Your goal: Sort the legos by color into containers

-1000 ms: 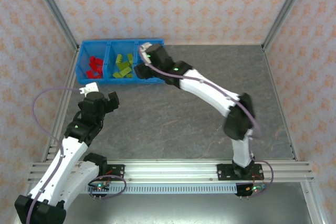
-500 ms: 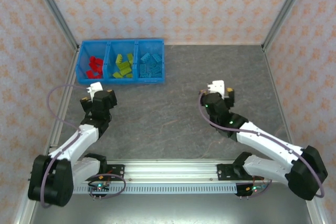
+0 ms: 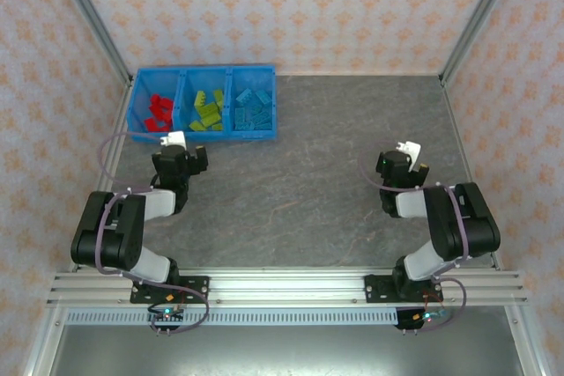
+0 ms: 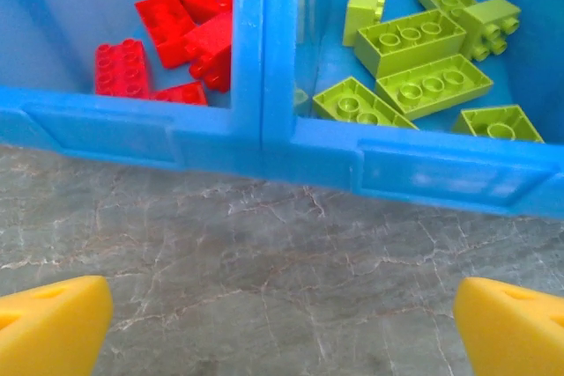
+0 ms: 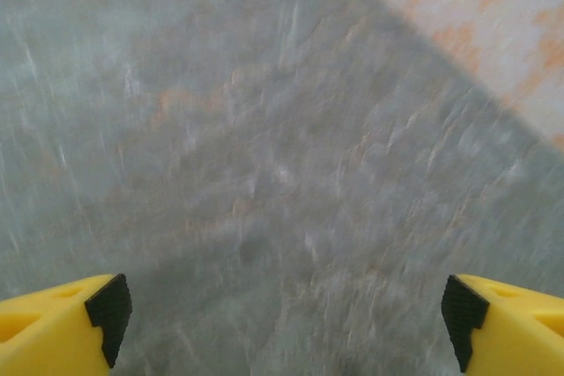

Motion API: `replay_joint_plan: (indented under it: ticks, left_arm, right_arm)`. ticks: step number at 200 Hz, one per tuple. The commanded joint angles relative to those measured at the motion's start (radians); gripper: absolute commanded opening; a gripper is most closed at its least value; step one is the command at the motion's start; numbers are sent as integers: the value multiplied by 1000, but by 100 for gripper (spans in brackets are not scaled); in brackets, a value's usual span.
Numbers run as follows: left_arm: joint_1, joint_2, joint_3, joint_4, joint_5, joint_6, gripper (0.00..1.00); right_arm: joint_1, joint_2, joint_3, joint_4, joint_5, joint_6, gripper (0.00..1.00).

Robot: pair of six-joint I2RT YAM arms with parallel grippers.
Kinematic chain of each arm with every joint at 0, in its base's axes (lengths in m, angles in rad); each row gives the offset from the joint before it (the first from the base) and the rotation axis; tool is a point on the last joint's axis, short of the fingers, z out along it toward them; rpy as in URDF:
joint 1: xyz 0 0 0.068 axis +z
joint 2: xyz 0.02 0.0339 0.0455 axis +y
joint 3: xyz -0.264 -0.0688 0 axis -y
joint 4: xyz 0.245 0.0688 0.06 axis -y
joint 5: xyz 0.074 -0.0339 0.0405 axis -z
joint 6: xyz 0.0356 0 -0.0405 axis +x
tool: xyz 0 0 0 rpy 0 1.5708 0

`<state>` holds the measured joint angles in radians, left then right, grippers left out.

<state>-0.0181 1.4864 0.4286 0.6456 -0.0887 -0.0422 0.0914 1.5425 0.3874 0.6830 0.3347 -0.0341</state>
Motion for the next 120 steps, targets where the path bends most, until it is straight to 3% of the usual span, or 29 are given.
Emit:
replay_joint_plan:
  ticks: [1,12,25,37,120]
  left_arm:
    - [-2,18,-29,163,23,40,100]
    - [-4,7,-14,106,21,38,100]
    - [-8,4,-10,100,14,39,100]
    - [-19,9,-8,114,-5,45,100]
    - [-22,11,-2,97,12,56,100]
  right_arm:
    - [-36,16,-13,249,-123,13,98]
    - [-36,-38,26,68,-124,34,99]
    - [-29,0,-4,199,-110,13,99]
    - [-31,-33,20,97,-117,27,99]
    - [-33,-21,24,105,-126,20,99]
